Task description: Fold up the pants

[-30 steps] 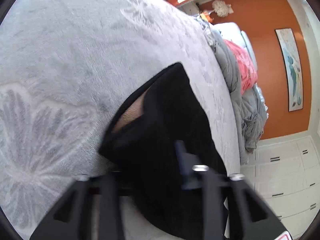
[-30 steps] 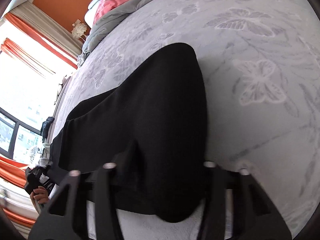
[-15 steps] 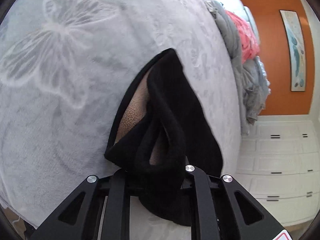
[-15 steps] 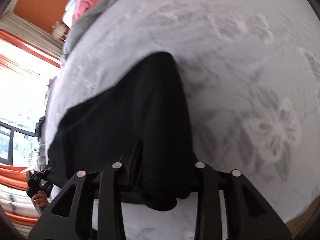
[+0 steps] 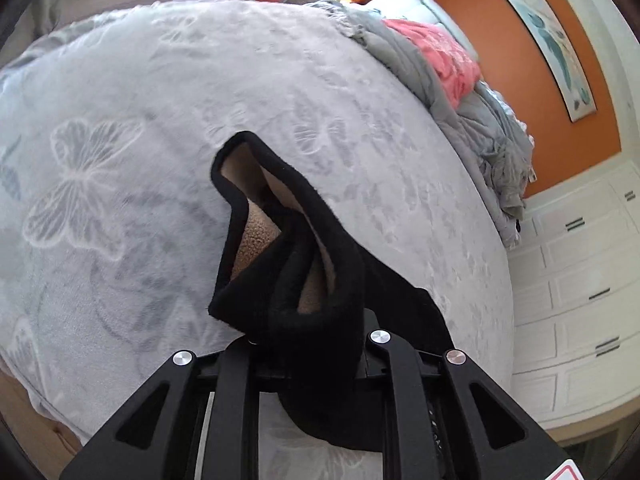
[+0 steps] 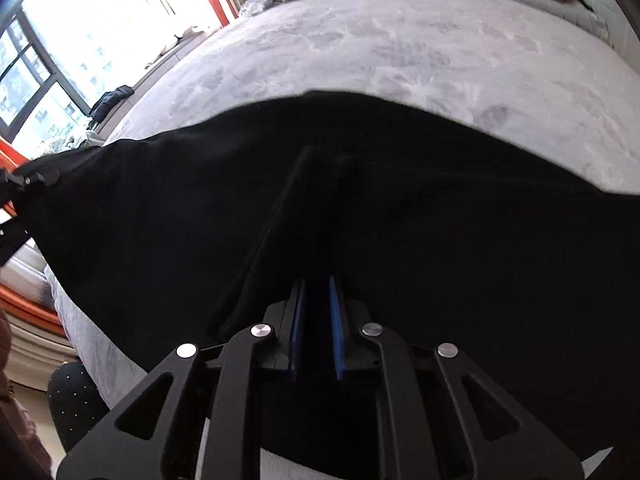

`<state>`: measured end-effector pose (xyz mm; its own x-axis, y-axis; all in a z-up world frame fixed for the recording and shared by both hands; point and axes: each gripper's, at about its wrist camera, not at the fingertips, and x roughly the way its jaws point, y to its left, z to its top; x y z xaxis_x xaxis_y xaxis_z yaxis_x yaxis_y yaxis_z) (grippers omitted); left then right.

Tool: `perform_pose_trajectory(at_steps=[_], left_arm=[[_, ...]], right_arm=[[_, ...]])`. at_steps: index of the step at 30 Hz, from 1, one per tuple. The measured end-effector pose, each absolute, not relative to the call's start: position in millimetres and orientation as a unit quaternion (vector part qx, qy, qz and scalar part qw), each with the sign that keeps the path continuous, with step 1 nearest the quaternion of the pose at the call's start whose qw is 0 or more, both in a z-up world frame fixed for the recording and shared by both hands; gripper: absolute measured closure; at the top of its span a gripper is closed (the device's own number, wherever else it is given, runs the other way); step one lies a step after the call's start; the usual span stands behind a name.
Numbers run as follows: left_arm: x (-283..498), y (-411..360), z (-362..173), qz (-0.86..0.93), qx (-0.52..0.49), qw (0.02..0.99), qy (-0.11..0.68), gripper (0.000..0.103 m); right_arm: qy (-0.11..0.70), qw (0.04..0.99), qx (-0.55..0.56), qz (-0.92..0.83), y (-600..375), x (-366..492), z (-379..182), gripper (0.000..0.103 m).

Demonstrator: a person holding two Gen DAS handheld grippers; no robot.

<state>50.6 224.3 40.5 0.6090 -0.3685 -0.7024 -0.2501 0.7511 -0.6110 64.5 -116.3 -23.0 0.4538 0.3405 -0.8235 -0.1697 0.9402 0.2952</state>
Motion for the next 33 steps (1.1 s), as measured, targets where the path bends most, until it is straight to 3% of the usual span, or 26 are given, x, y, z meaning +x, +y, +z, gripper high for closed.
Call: perform_pose_trajectory(at_steps=[6,9,12,13,16,18,22,29,31,32,33], left_arm=[[36.8,88.5,128.3,-0.164,-0.221,0.873,0.404,0.088],[29.6,-1.9,116.5,-0.227,-0.171,0.863,0.417,0.066],[29.1,-87.2,48.0,-0.209,-0.066,0.847,0.485,0.039],[24.6,-102.3,25.5,-0.207,-0.050,0.832,0.512,0.042],[-1.7,-108.3,-13.0,-0.210,-0.074,0.811,0.541,0.042],[-17.7,-92.5,-14.4,-0.205,-0.102,0.828,0.512,0.040],[-23.0,-62.3,-7.5,-0.217,-0.183,0.812,0.510,0.029],[-52.5,-31.5,22.4,-0.191,-0.123,0.854,0.468,0.024],[-52.4,-14.1,21.8,-0.174,-0.145,0.853,0.470,0.024],[-50.9,-6.4,21.2,-0.166,-0.157,0.853,0.470,0.024],[-49.3,0.4,20.0,-0.158,-0.169,0.853,0.468,0.024]], right_arm=[[0.417,0.888,0.157,0.112,-222.0,21.3,47.4,0.086],[0.425,0.885,0.179,0.063,-278.6,4.3,39.1,0.080],[0.446,0.867,0.217,0.044,-322.5,-9.8,14.0,0.079],[0.451,0.861,0.230,0.048,-332.7,-15.6,6.8,0.079],[0.453,0.851,0.255,0.077,-347.5,-27.0,-0.3,0.072],[0.450,0.849,0.259,0.100,-340.3,-24.5,-0.4,0.052],[0.462,0.823,0.281,0.175,-307.4,-1.5,-7.1,0.050],[0.493,0.808,0.270,0.178,-268.8,22.9,-33.6,0.038],[0.483,0.811,0.274,0.184,-261.6,24.2,-32.8,0.041],[0.483,0.808,0.277,0.192,-257.3,26.1,-32.6,0.060],[0.487,0.807,0.275,0.192,-252.1,29.3,-30.6,0.087]])
